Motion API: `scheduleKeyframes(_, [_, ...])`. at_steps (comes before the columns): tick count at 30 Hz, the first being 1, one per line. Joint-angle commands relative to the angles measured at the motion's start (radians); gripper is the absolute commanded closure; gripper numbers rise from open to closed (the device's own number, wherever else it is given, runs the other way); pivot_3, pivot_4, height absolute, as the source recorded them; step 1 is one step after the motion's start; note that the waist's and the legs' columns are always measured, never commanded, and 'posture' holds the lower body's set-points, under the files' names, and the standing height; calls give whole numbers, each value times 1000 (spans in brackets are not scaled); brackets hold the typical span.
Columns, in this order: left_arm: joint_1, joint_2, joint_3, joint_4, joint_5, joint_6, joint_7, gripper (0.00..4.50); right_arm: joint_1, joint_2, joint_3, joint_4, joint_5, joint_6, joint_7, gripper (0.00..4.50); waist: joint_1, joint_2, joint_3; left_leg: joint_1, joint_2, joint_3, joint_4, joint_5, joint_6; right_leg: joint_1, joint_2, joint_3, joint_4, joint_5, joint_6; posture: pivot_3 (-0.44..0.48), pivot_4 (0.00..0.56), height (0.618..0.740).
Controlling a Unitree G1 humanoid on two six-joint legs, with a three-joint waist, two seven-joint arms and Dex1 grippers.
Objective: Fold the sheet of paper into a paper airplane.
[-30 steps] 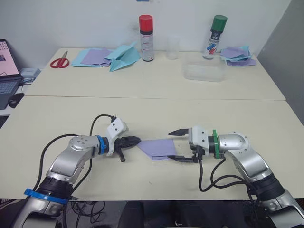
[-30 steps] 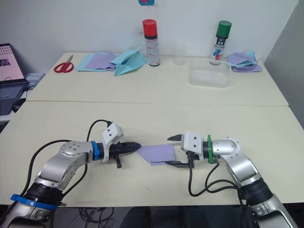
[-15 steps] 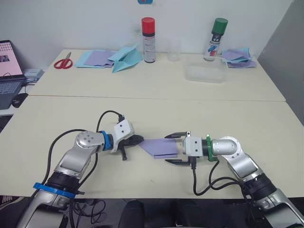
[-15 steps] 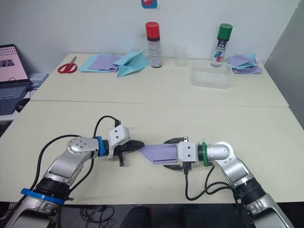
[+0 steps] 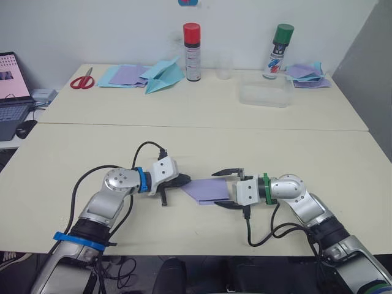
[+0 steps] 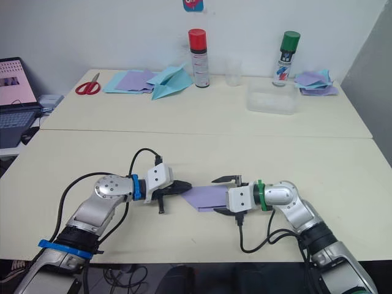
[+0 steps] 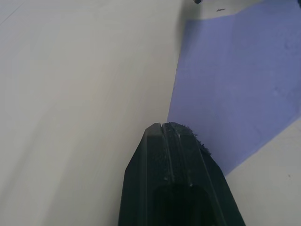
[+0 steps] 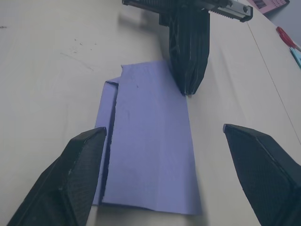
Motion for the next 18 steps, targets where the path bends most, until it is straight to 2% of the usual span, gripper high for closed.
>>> scheduleKeyframes(1, [-14, -4, -37, 45, 38, -32, -42, 4485, -25, 24, 4, 0, 5, -7, -10, 306, 0, 0, 0, 1, 0, 0, 0, 0, 0, 0, 0, 0, 0, 0, 0, 0, 150, 740])
scheduleKeyframes(10, [-49, -15, -61, 131, 80, -98, -83, 4485, -67, 93, 25, 66, -21, -22, -30, 306, 1, 0, -2, 3, 0, 1, 0, 0, 0, 2, 0, 1, 2, 0, 0, 0, 150, 740])
scheduleKeyframes(13, [-54, -14, -60, 156, 91, -116, -81, 4500, -76, 99, 23, 75, -1, -20, -17, 954, 1, 0, -2, 3, 0, 1, 0, 0, 0, 2, 0, 1, 2, 0, 0, 0, 150, 740])
scheduleKeyframes(18, [-49, -12, -59, 172, 97, -135, -84, 4500, -78, 95, 17, 73, 21, -20, 1, 2794, 1, 0, -2, 6, 0, 2, 0, 0, 0, 3, 0, 2, 6, 0, 0, 0, 150, 740])
